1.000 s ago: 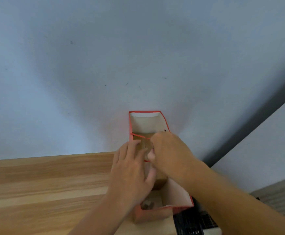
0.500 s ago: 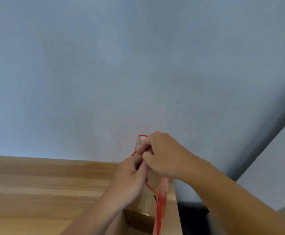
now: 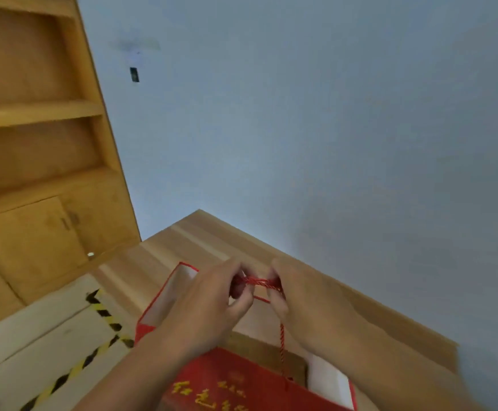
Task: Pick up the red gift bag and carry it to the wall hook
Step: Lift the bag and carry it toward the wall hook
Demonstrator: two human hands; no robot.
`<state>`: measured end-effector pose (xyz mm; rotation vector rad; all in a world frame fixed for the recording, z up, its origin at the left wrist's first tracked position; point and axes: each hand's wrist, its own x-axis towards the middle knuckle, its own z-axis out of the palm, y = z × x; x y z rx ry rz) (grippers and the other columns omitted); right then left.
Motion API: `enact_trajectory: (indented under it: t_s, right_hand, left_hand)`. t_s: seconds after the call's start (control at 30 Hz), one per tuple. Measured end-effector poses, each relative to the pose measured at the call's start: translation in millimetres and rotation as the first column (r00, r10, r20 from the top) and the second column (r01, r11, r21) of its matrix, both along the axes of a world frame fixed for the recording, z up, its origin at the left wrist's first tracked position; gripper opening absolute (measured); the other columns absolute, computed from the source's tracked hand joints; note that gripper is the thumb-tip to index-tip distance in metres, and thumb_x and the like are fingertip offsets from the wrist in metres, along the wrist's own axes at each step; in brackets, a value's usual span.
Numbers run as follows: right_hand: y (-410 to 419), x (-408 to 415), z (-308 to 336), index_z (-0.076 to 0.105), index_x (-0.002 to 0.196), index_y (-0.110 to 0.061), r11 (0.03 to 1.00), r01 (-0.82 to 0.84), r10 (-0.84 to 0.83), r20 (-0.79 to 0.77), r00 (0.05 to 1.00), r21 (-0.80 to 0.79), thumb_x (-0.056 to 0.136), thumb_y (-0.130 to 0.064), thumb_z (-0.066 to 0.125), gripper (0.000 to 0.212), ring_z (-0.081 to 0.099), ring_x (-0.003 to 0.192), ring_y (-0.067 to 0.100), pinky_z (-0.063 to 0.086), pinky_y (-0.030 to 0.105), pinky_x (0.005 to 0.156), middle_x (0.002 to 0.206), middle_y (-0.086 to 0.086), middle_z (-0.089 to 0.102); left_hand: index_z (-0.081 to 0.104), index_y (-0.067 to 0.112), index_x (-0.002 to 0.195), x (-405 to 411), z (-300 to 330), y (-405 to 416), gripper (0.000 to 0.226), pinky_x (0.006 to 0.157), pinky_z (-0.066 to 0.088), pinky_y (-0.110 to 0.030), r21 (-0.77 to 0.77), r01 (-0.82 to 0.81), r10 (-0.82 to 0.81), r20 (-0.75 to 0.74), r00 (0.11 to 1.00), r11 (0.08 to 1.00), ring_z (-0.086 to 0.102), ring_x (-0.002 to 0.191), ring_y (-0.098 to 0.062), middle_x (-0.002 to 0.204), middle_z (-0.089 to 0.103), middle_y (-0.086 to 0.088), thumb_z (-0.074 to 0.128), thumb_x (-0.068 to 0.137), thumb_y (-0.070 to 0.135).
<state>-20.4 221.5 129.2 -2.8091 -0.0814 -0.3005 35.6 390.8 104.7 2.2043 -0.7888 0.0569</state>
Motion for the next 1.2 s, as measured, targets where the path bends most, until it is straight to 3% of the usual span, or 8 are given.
enact_trajectory:
  t_s: [0.07, 0.13, 0.27, 0.5, 0.7, 1.2]
  right_hand:
    - [37, 17, -2, 0.056, 0.096, -0.030, 0.997, -0.049, 0.049, 0.002, 0.999, 0.067, 0.100, -0.028, 0.055, 0.005, 0.059, 0.078, 0.013, 0.054, 0.035, 0.071, 0.084, -0.008, 0.062]
    - [75, 38, -5, 0.057, 0.092, -0.031, 0.985, -0.086, 0.086, 0.005, 0.996, 0.152, 0.099, -0.027, 0.058, 0.009, 0.058, 0.069, 0.011, 0.052, 0.034, 0.065, 0.074, -0.007, 0.060]
    - [149, 85, -10, 0.061, 0.086, -0.031, 0.970, -0.135, 0.138, 0.002, 0.990, 0.204, 0.098, -0.031, 0.059, 0.012, 0.061, 0.064, 0.011, 0.057, 0.038, 0.064, 0.068, -0.006, 0.064]
    - [247, 170, -8, 0.061, 0.081, -0.032, 0.950, -0.143, 0.153, -0.015, 0.988, 0.278, 0.098, -0.032, 0.061, 0.017, 0.062, 0.064, 0.018, 0.054, 0.044, 0.064, 0.069, 0.003, 0.067]
    - [302, 250, -6, 0.064, 0.081, -0.029, 0.944, -0.088, 0.104, -0.033, 0.994, 0.317, 0.097, -0.032, 0.060, 0.017, 0.062, 0.064, 0.018, 0.055, 0.048, 0.065, 0.068, 0.004, 0.068]
    - [368, 513, -38, 0.060, 0.078, -0.031, 0.943, -0.092, 0.116, -0.057, 0.992, 0.321, 0.091, -0.040, 0.063, 0.017, 0.056, 0.063, 0.012, 0.046, 0.031, 0.054, 0.064, -0.006, 0.060]
  left_hand:
    - [0.065, 0.038, 0.097, 13, -2, 44, 0.010, 0.078, 0.055, -0.039, -0.022, -0.055, 0.055, 0.024, 0.998, 0.998, 0.067, 0.088, -0.012, 0.087, 0.071, 0.009, 0.061, 0.096, 0.029]
    - [0.069, 0.038, 0.097, 27, -3, 85, 0.009, 0.080, 0.056, -0.032, -0.028, -0.122, 0.124, 0.091, 0.988, 0.992, 0.067, 0.092, -0.005, 0.090, 0.073, 0.016, 0.065, 0.095, 0.031]
    - [0.073, 0.038, 0.100, 66, -6, 165, 0.009, 0.081, 0.053, -0.026, -0.032, -0.244, 0.245, 0.203, 0.948, 0.969, 0.065, 0.092, 0.002, 0.090, 0.073, 0.023, 0.068, 0.093, 0.034]
    - [0.071, 0.040, 0.102, 161, -3, 273, 0.009, 0.095, 0.046, -0.029, 0.043, -0.190, 0.171, 0.280, 0.945, 0.981, 0.066, 0.092, 0.001, 0.093, 0.074, 0.024, 0.065, 0.095, 0.041]
    - [0.073, 0.036, 0.099, 245, -1, 320, 0.007, 0.090, 0.047, -0.023, 0.033, -0.186, 0.170, 0.280, 0.945, 0.982, 0.066, 0.093, -0.001, 0.091, 0.075, 0.020, 0.068, 0.094, 0.035]
    - [0.070, 0.038, 0.104, 509, -28, 390, 0.011, 0.095, 0.045, -0.032, 0.102, -0.188, 0.159, 0.242, 0.957, 0.977, 0.063, 0.098, 0.000, 0.098, 0.072, 0.022, 0.063, 0.095, 0.037]
